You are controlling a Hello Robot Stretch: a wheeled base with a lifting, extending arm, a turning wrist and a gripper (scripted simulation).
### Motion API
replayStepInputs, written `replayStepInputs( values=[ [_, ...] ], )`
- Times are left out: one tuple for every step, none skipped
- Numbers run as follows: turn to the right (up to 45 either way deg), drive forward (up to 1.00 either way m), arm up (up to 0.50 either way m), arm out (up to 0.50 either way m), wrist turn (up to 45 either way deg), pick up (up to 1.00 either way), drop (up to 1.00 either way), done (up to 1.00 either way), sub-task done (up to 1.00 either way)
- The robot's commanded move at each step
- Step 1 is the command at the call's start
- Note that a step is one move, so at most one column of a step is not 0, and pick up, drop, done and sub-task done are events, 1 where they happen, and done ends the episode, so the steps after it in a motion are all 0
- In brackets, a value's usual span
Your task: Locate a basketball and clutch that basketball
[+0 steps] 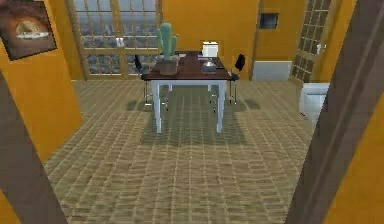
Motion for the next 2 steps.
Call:
replayStepInputs(
  values=[
    [0.0, 0.75, 0.0, 0.0, 0.0, 0.0, 0.0, 0.0, 0.0],
    [30.0, 0.0, 0.0, 0.0, 0.0, 0.0, 0.0, 0.0, 0.0]
  ],
)
